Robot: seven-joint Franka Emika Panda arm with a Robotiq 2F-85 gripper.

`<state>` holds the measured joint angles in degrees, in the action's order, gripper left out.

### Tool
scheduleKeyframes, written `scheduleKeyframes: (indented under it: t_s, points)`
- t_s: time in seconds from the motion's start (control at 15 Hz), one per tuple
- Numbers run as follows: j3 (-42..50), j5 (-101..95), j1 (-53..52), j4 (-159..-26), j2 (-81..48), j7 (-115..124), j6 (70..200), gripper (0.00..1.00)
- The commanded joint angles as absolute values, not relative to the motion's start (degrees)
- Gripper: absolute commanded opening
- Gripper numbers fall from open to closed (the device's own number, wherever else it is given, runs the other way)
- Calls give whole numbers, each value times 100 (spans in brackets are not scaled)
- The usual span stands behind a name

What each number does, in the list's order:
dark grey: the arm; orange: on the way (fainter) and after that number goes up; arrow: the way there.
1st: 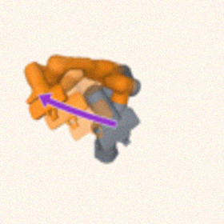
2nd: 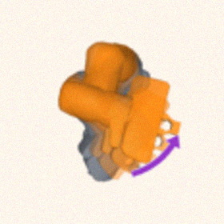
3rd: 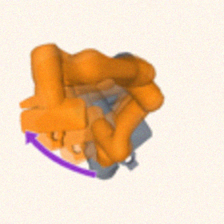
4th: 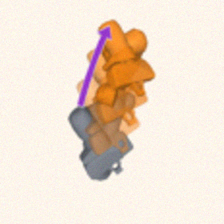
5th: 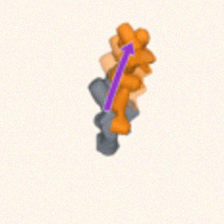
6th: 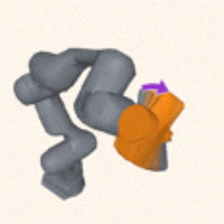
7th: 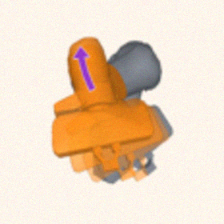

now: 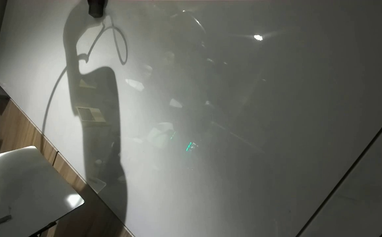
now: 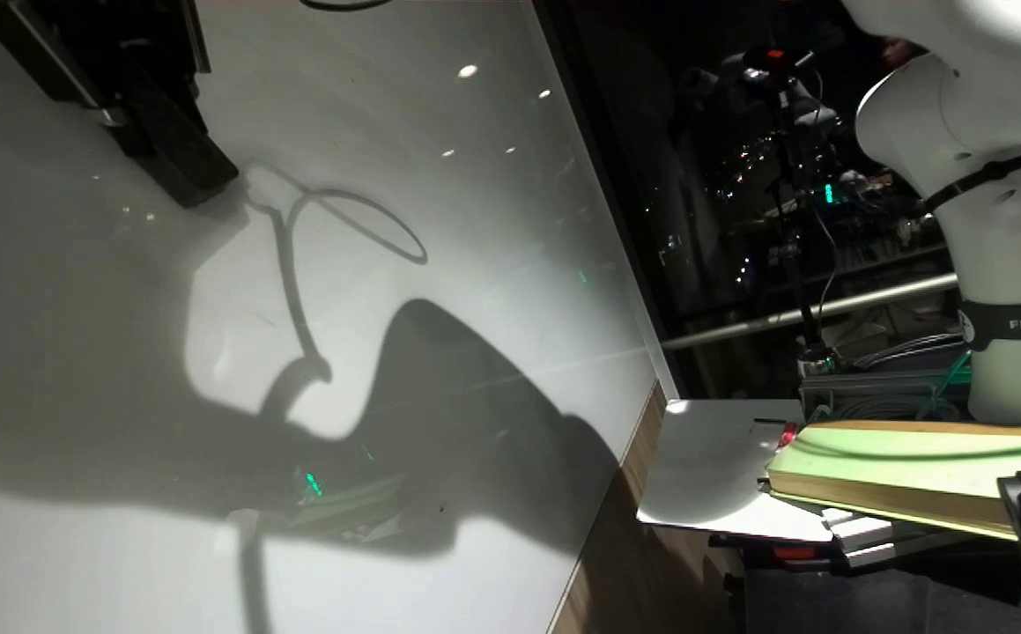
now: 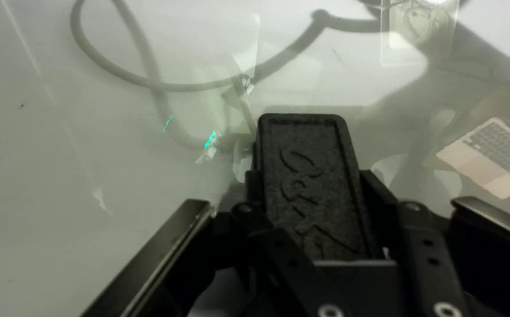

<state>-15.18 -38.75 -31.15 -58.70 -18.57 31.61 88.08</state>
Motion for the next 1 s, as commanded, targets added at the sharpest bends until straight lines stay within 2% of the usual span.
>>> scheduleKeyframes:
  t_s: [0.0, 0.27, 0.93]
  points:
    - [-1379, -4040, -2934, -5283, -2124, 2784, 9076, 30]
    - [-1435, -3584, -2697, -6073, -1599, 2601, 9042, 30]
    - [-1427, -2149, -1965, -9433, 112, 2283, 9795, 30]
